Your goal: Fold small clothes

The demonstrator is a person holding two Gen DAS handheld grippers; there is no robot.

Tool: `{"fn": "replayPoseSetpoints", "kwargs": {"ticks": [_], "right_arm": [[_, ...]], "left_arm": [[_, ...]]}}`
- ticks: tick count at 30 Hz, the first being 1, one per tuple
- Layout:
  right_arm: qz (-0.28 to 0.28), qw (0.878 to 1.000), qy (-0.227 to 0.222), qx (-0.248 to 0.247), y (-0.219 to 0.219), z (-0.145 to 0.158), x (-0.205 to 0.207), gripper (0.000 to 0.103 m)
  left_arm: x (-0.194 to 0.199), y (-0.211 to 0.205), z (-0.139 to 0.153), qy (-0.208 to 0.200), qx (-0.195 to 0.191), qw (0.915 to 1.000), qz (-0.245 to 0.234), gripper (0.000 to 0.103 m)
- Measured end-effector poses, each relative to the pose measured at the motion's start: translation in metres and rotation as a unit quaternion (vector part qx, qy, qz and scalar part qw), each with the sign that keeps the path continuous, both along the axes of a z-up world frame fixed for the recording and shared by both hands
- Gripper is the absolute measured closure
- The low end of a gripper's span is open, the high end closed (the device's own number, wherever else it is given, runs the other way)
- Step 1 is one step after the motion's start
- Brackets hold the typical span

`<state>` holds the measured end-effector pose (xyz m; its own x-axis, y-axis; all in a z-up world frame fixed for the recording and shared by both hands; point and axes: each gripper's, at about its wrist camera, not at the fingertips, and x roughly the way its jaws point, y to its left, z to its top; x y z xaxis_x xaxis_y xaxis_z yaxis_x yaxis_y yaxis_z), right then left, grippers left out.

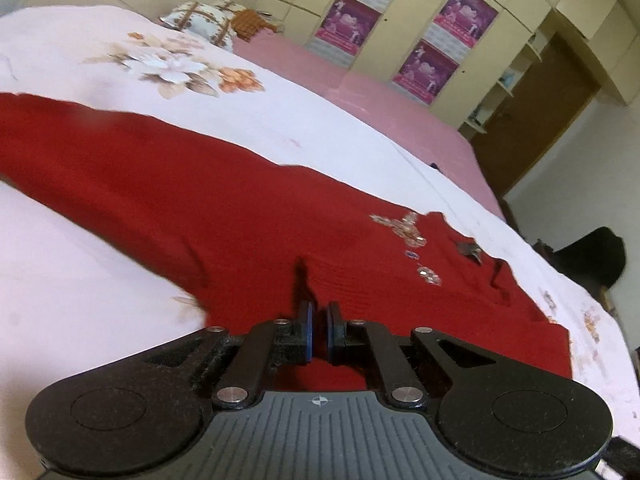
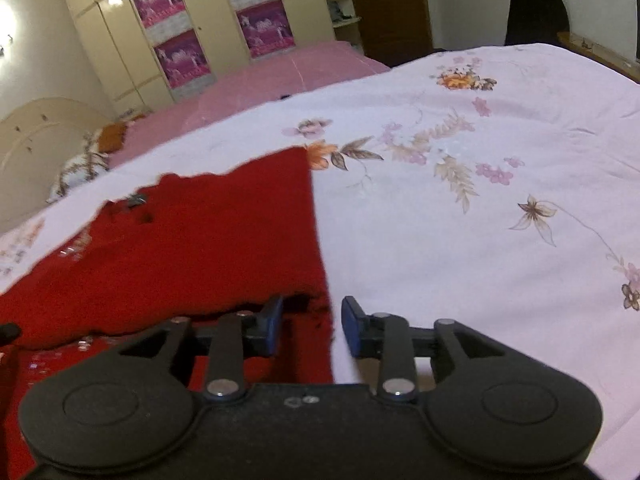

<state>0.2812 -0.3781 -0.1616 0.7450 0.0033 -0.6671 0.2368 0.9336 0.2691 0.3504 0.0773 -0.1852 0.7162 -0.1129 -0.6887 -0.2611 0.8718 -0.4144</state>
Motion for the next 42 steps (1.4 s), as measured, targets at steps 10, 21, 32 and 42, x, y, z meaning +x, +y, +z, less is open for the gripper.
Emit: {"fn": "replayPoseSetpoints", "kwargs": {"ticks": [10,21,32,42], "right_arm": [[-0.007,1.000,-0.018,0.022,-0.011,0.005,0.064,0.047],[-0.007,0.999,0.003,0.033,-0.016,-0.014,0.126,0.095],[-0.031,0.997,-0.027,-0.064,0.000,-0.005,0.114,0.076],[0.012,0.997,0.015,-0.079,0.021,-0.003,0.136,0.077]], "left_arm": [[0.026,-0.039,0.013,-0.036,0.014,0.9978,-0.053,0.098],[0.050,-0.038,-0.019,-0.002,0.022,0.9989,-0.041,0.099],[0.047,-0.040,-0.011,-0.012,0.046,0.9977,-0.047,0.098],[0.038,-0.032,-0.003,0.008,0.038,0.9979,-0.052,0.098]]}}
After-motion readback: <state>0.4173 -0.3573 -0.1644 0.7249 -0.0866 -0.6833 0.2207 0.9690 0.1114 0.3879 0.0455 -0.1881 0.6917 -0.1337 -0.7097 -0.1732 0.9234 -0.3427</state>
